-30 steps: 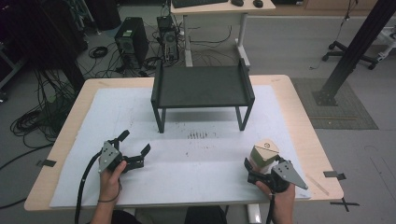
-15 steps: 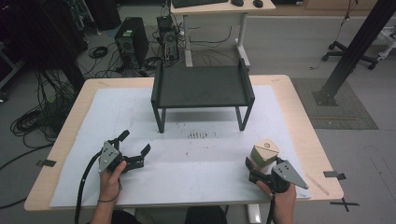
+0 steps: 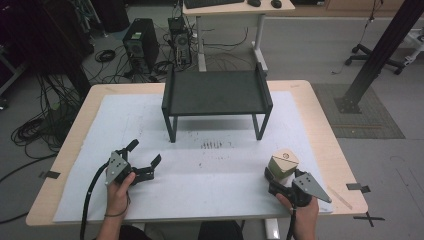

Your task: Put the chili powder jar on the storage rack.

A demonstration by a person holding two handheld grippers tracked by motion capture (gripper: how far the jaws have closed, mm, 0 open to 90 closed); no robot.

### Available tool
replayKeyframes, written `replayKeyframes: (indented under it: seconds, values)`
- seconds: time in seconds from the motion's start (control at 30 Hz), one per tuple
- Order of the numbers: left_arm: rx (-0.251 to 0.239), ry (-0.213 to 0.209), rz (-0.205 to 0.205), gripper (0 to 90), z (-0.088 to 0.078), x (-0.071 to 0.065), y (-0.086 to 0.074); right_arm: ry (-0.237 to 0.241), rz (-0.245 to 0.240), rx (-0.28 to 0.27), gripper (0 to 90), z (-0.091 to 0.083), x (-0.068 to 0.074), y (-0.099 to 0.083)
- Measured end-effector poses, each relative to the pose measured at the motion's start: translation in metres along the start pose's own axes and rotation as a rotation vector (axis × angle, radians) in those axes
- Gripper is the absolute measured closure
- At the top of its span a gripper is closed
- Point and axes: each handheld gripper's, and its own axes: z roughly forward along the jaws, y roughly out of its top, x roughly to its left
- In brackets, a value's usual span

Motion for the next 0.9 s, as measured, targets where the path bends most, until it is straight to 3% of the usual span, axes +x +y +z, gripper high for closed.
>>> replayKeyframes:
  seconds: [0.9]
  values:
    - [0.001,0.0,0.001,0.4,0.0,-0.0002,-0.0001,0.038,0.0,0.007,30.0,-0.0013,-0.0062,-0.0004]
